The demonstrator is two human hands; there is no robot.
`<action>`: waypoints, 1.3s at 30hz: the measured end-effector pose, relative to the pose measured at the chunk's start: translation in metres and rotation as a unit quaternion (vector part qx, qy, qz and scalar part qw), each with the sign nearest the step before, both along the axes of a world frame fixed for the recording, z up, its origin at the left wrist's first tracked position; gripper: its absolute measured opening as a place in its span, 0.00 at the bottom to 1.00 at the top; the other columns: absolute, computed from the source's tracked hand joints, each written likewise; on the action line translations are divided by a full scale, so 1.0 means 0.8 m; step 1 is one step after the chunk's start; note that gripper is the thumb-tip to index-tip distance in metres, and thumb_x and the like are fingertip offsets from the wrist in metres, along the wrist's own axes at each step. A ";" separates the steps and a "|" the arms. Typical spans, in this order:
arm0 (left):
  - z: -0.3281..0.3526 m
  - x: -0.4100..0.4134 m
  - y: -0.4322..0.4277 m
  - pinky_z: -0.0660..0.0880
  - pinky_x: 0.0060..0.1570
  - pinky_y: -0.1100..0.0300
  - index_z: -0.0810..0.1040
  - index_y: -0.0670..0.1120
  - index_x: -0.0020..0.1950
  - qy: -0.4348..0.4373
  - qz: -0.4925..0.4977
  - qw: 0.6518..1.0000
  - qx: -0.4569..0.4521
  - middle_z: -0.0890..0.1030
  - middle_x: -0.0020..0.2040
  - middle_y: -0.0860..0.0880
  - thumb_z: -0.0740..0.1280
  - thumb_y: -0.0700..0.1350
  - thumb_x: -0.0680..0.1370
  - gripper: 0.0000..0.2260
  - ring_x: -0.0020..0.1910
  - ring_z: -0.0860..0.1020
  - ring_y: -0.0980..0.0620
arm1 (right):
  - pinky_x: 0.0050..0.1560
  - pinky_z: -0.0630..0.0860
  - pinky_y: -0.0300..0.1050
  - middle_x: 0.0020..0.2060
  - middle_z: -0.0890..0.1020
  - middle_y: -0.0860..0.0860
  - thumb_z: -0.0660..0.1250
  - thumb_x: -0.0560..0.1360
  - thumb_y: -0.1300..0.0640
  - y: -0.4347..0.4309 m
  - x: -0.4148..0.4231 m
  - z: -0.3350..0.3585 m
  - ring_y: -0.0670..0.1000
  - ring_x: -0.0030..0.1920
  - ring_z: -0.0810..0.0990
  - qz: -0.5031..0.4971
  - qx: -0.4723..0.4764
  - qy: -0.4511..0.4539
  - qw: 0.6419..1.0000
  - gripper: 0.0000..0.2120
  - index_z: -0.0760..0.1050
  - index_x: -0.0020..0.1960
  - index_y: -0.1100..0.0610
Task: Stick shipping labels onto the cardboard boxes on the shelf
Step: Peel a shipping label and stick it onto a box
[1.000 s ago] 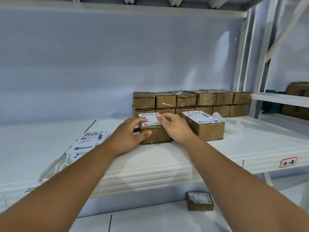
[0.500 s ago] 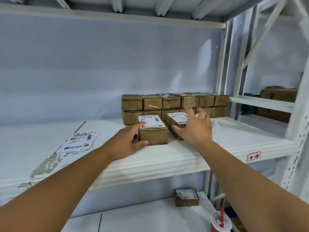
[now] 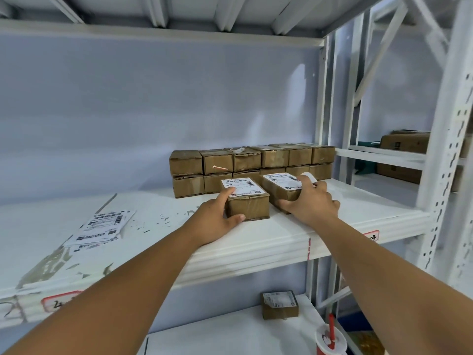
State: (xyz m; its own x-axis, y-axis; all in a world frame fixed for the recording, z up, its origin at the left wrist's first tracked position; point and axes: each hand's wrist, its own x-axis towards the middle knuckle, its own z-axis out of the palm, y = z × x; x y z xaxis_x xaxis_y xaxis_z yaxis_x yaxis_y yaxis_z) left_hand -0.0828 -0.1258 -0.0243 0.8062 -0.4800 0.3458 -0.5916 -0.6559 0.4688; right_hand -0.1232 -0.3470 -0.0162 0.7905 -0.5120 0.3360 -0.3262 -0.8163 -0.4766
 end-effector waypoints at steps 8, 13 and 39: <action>-0.003 0.008 -0.043 0.68 0.51 0.61 0.54 0.57 0.76 -0.002 0.005 1.000 -0.014 0.77 0.56 0.45 0.61 0.54 0.79 0.27 0.55 0.75 0.49 | 0.64 0.64 0.55 0.67 0.63 0.58 0.70 0.67 0.38 -0.009 -0.004 -0.004 0.61 0.66 0.66 -0.016 0.048 -0.020 0.999 0.41 0.53 0.74 0.44; -0.006 0.006 -0.037 0.65 0.49 0.63 0.59 0.58 0.75 -0.021 -0.008 0.999 -0.025 0.76 0.53 0.46 0.59 0.50 0.81 0.23 0.49 0.72 0.53 | 0.69 0.62 0.56 0.73 0.54 0.56 0.68 0.70 0.45 -0.008 -0.008 -0.003 0.60 0.71 0.59 0.032 0.093 -0.070 0.993 0.34 0.57 0.73 0.42; 0.024 -0.018 0.025 0.71 0.56 0.51 0.62 0.52 0.73 -0.264 0.120 0.954 0.074 0.68 0.69 0.48 0.61 0.44 0.77 0.24 0.67 0.66 0.46 | 0.57 0.65 0.41 0.54 0.74 0.48 0.63 0.75 0.60 0.063 -0.021 0.017 0.51 0.61 0.66 0.078 -0.008 -0.289 0.954 0.09 0.80 0.51 0.52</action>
